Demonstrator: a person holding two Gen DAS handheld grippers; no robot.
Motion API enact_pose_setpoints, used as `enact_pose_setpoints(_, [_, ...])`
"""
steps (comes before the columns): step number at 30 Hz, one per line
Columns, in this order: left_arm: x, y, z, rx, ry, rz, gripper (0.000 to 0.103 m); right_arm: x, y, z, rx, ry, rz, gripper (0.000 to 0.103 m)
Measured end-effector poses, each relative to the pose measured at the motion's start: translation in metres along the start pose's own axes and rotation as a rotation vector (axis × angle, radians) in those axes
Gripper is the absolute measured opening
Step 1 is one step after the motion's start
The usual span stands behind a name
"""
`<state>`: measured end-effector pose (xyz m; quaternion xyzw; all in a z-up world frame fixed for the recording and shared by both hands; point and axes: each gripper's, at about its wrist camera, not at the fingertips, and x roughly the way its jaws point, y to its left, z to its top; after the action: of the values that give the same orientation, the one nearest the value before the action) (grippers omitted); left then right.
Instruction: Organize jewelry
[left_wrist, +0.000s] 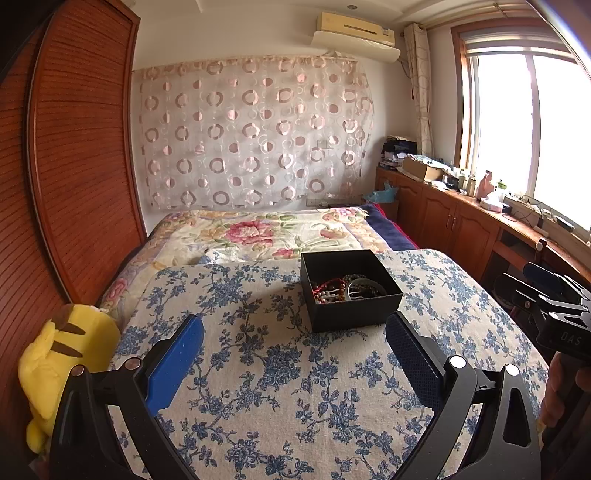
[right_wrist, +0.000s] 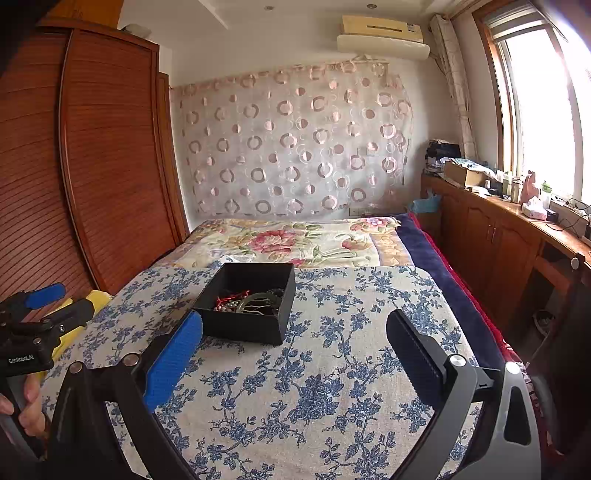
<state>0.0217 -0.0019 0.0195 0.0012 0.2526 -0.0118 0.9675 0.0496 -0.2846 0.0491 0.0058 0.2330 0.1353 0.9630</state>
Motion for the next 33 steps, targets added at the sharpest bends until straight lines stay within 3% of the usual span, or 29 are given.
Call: enact_pose_setpoints(33, [-0.0038,-0.0025,0.0018,0.002,-0.005,-0.001,0.095,-0.0018,-0.0002,0.0007,-0.002,-0.002,0.002,0.101])
